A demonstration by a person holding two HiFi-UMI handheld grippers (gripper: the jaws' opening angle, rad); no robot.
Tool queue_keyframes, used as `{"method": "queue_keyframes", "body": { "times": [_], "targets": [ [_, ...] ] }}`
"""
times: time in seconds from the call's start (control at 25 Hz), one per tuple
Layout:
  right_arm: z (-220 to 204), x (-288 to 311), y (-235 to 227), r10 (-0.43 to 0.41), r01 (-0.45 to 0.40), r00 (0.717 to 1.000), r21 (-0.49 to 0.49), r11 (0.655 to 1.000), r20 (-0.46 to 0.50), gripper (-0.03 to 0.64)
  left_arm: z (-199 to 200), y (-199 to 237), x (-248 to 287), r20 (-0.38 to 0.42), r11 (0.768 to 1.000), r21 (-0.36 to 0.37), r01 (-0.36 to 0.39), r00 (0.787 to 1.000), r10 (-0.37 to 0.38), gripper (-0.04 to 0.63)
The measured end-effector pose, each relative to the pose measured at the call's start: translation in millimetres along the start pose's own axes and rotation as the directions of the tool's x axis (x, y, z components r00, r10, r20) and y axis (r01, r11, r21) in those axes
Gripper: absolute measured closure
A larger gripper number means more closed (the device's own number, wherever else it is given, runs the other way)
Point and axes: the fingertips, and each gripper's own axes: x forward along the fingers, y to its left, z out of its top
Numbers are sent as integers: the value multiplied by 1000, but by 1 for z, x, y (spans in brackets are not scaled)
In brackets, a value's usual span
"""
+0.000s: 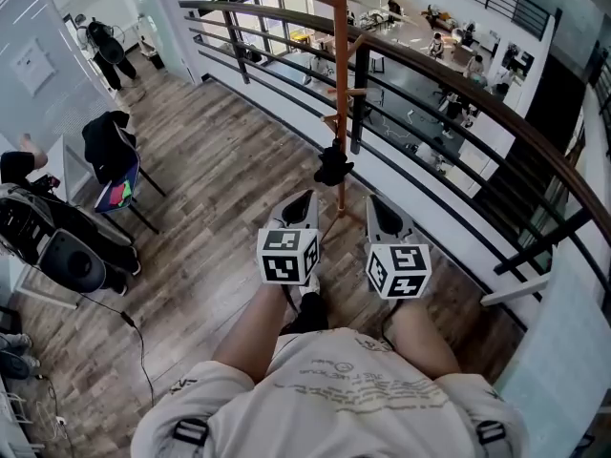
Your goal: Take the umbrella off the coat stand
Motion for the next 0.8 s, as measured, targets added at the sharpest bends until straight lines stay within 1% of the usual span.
{"method": "queue_keyframes", "body": {
  "times": [0.2,0.48,0.68,0.8],
  "targets": [
    [-5,15,-9,-8,8,1000,-1,1000,-9,614,-3,9,18,-4,1000,-17,0,1000,0,592],
    [-16,55,-13,-12,12,999,-5,1000,-43,614,-12,39,49,-23,998,-58,11,1000,-12,592],
    [-16,97,-19,-7,6,998,-15,1000,-63,614,-6,63,85,-32,998,-69,15,999,-17,591],
    [-12,126,-21,-11,10,997,-20,1000,-71,614,4,82,105,-29,998,-61,28,999,-30,592]
  ]
}}
